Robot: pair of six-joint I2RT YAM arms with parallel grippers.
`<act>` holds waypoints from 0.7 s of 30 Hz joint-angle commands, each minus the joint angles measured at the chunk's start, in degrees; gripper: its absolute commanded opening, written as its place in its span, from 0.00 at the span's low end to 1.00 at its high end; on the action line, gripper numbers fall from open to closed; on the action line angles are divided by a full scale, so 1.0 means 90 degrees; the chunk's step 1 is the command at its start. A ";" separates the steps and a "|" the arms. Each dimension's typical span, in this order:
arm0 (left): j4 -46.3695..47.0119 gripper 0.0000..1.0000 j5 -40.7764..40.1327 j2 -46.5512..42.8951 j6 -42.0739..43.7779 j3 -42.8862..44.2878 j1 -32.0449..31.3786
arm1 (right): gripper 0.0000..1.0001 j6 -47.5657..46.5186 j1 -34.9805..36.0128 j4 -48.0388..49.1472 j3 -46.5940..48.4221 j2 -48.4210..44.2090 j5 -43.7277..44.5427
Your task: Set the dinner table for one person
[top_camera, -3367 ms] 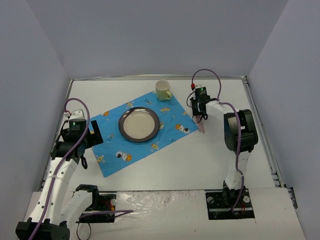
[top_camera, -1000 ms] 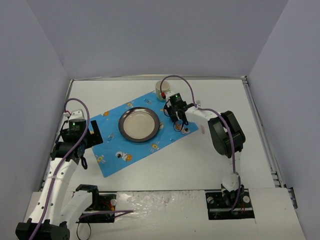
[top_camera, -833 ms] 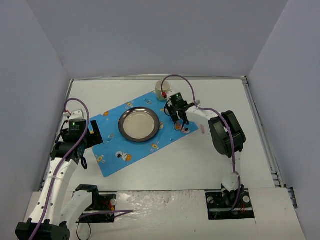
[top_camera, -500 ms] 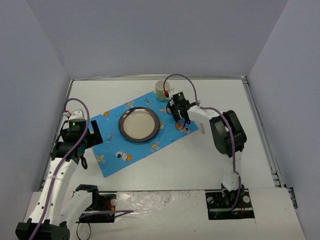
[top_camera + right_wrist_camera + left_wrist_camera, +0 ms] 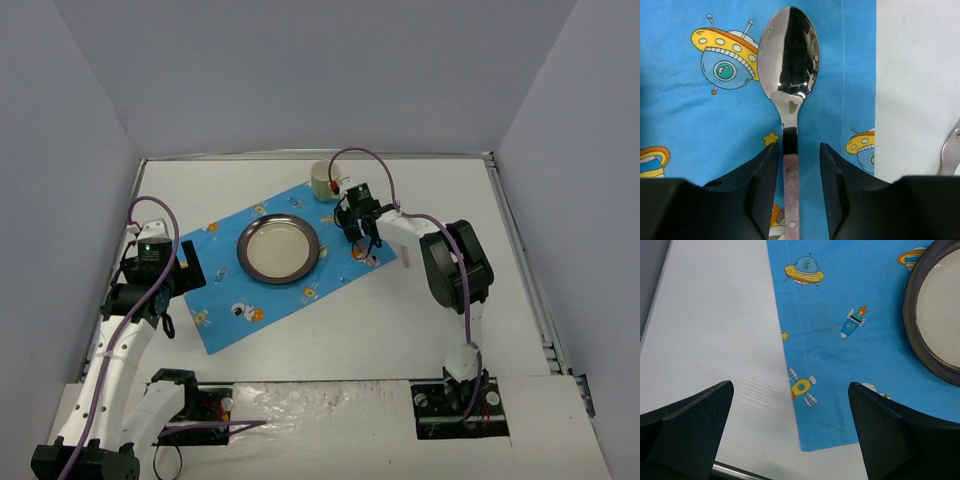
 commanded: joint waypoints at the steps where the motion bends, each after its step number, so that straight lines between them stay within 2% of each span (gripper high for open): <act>1: 0.0224 0.97 -0.0119 -0.0049 0.0017 0.0161 0.0010 | 0.44 0.0176 -0.0077 -0.0247 0.0090 -0.0574 0.0068; 8: 0.0253 0.97 -0.0096 -0.0147 0.0027 0.0161 0.0026 | 0.59 0.0663 -0.0503 -0.0382 -0.0018 -0.1506 -0.0016; 15: 0.0242 0.97 -0.0103 -0.0234 0.0018 0.0151 0.0016 | 0.65 0.1441 -0.1312 -0.0618 -0.0356 -0.1805 0.0167; 21: 0.0224 0.97 -0.0102 -0.0251 0.0017 0.0151 0.0016 | 0.62 0.1661 -0.1667 -0.0626 -0.0603 -0.1535 -0.0049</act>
